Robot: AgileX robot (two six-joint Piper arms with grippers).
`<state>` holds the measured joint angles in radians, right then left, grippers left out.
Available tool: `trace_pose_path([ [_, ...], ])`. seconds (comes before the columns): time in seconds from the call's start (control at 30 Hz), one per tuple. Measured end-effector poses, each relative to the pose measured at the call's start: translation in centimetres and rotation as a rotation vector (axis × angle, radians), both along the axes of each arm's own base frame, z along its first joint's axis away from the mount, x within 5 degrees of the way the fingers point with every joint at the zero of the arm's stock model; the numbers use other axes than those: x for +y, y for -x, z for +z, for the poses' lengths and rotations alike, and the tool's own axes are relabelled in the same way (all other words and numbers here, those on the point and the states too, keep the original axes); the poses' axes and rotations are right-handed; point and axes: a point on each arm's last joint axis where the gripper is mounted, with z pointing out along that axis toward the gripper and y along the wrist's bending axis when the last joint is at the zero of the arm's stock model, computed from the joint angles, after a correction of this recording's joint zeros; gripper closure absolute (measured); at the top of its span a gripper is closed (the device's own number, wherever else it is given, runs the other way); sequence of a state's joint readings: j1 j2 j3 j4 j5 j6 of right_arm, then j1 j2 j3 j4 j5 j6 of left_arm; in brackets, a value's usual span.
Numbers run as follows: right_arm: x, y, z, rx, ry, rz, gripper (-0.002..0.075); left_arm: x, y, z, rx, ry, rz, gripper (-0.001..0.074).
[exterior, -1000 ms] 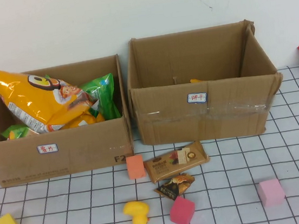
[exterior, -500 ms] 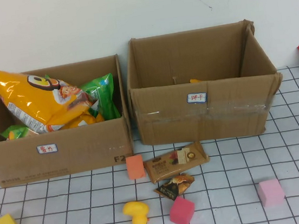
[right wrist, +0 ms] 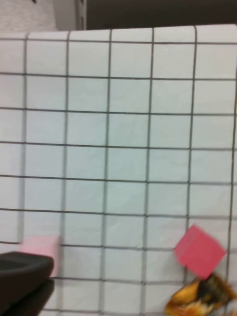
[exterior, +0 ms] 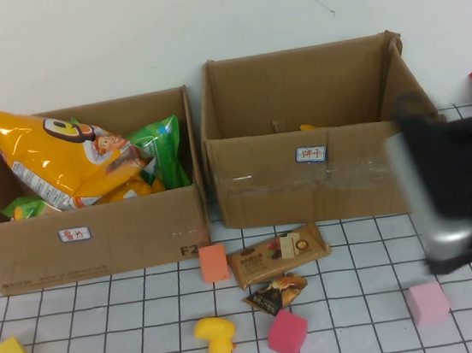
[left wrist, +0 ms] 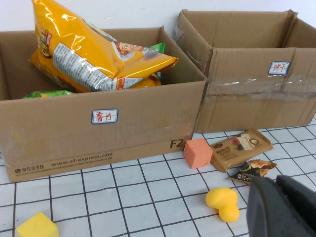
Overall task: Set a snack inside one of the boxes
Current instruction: Pick up the biscuit
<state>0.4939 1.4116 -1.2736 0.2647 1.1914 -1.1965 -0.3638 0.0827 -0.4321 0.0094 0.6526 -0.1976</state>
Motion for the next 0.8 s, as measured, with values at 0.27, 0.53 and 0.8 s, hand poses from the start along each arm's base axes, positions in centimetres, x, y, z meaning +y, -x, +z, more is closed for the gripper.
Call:
trace_pose_path([
  [0.27, 5.5, -3.2, -4.5, 0.019, 0.046, 0.071, 0.0692, 0.0, 0.0, 0.0, 0.001, 0.002, -0.001, 0.0736],
  [0.53, 8.8, -4.8, -8.3, -0.029, 0.041, 0.089, 0.0340, 0.0, 0.0, 0.0, -0.006, -0.016, -0.006, 0.0736],
  [0.8, 11.1, -6.0, -11.5, -0.128, 0.049, 0.117, 0.0235, 0.0, 0.0, 0.0, -0.009, -0.019, -0.007, 0.0736],
])
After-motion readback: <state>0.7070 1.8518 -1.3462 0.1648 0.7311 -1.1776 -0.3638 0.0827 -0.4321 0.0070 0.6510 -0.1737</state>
